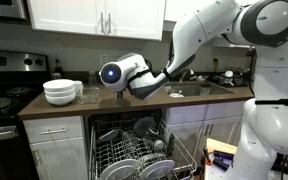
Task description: Take the white plate from the countertop and place it in the dishwasher at the left
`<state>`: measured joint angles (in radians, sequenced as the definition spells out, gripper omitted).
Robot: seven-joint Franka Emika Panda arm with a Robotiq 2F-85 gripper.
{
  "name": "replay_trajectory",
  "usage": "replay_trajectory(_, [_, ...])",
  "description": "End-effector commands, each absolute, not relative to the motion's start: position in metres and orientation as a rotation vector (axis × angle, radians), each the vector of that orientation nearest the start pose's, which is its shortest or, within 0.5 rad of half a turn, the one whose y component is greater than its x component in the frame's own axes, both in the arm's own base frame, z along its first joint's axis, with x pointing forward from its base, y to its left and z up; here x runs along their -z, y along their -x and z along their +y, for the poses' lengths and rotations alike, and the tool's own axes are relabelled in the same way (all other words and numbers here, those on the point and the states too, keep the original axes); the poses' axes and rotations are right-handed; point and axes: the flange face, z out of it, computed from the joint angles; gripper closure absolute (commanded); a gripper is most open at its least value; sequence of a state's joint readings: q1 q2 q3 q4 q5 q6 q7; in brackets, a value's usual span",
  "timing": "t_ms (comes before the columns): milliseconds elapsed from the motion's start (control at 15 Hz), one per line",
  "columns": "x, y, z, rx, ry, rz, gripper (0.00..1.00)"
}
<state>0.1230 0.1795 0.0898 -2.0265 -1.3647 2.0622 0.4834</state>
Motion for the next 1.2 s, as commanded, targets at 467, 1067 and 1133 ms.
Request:
replay_trajectory(467, [-0.382,-0.567,0.092,-0.291,-1.971,0.556,0.96])
replay_trajectory(1067, [-0.378,-0.506,0.152,-0.279,-2.111,0.652,0.96])
replay_trajectory(1133, [-0.379,-0.499,0.156,-0.278,-2.127,0.662,0.96])
